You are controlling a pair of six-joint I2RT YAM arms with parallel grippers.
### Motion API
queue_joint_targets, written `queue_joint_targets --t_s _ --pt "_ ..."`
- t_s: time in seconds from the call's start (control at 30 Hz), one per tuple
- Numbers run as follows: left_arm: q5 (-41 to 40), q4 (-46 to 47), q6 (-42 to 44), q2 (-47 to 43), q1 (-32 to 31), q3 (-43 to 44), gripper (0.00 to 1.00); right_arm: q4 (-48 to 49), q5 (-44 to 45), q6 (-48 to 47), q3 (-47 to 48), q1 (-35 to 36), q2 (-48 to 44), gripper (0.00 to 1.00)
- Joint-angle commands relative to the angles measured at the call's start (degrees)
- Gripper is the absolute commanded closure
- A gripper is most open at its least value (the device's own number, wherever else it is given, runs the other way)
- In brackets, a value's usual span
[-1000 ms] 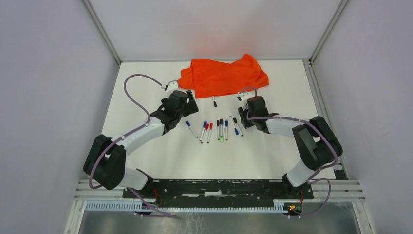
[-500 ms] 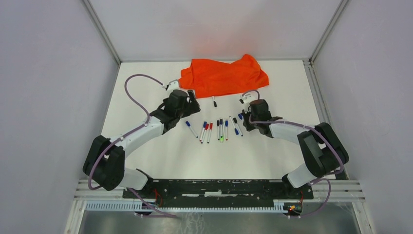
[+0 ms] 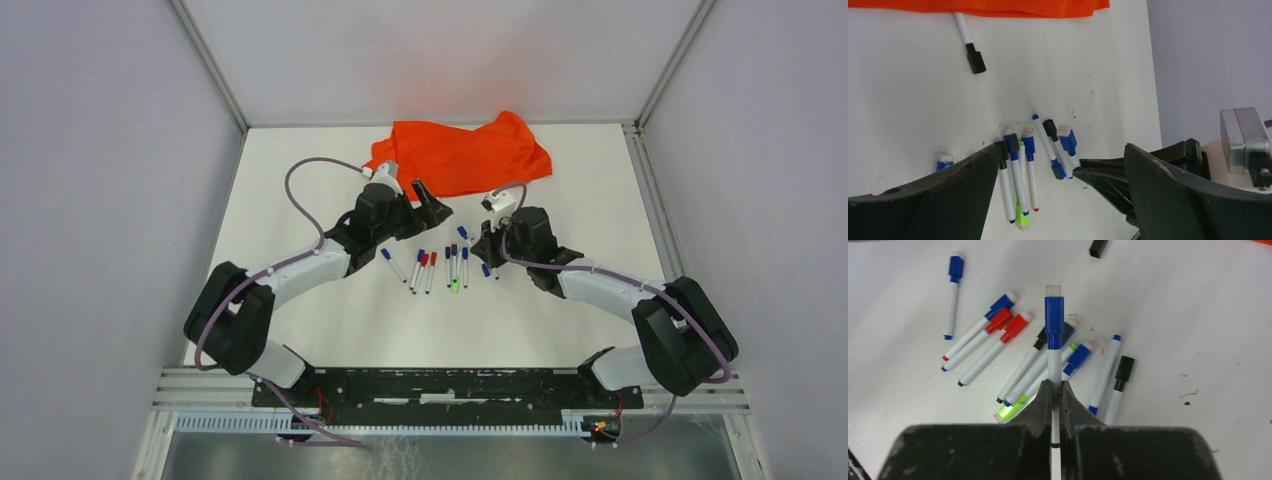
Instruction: Open the pen caps
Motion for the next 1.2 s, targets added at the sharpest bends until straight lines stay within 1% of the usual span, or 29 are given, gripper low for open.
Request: queue_joint_targets --t_s 0.0,0.13,0.33,0.47,0.53,0.63,0.77,0.93,1.07,1.17 --pt "6.0 8.6 -6.6 4.3 -1.5 -0.9 0.02 7.8 -3.4 5.4 -1.4 2.5 -1.2 1.00" --pt "7.4 14.5 -9.6 7.3 -2.6 -2.5 0.07 10.8 -3.5 7.7 -1.8 4.8 -1.2 1.00" --pt "6.3 17.1 -11.6 8.6 -3.7 -4.4 0.11 12.5 -2.7 9.1 -1.7 6.9 -0.9 1.00" --pt "4.8 18.3 -12.3 8.2 -4.2 -5.6 0.18 12.7 -2.3 9.4 -1.9 7.4 -0.7 1.00" --pt "4.2 18.3 -12.4 8.0 -4.4 -6.0 0.24 12.7 -2.0 9.4 -2.1 7.4 -0.8 1.00" --pt "3.0 18.8 -12.4 7.3 -4.8 -6.8 0.29 12.5 -1.6 9.6 -2.4 7.4 -1.1 1.00" --pt "0.3 19.0 -12.0 5.8 -5.7 -7.8 0.33 11.7 -1.6 9.8 -2.2 7.4 -1.2 1.00" --pt "-3.7 18.1 -10.5 3.1 -6.4 -8.9 0.34 10.7 -1.4 9.9 -2.3 7.4 -1.5 1.00" --pt "-8.8 17.9 -9.3 0.5 -7.6 -10.2 0.35 9.8 -1.4 10.3 -2.0 7.4 -1.4 1.00" --pt "-10.2 18.3 -8.5 -0.4 -8.2 -10.5 0.36 10.0 -1.9 10.6 -2.0 7.5 -1.4 1.00"
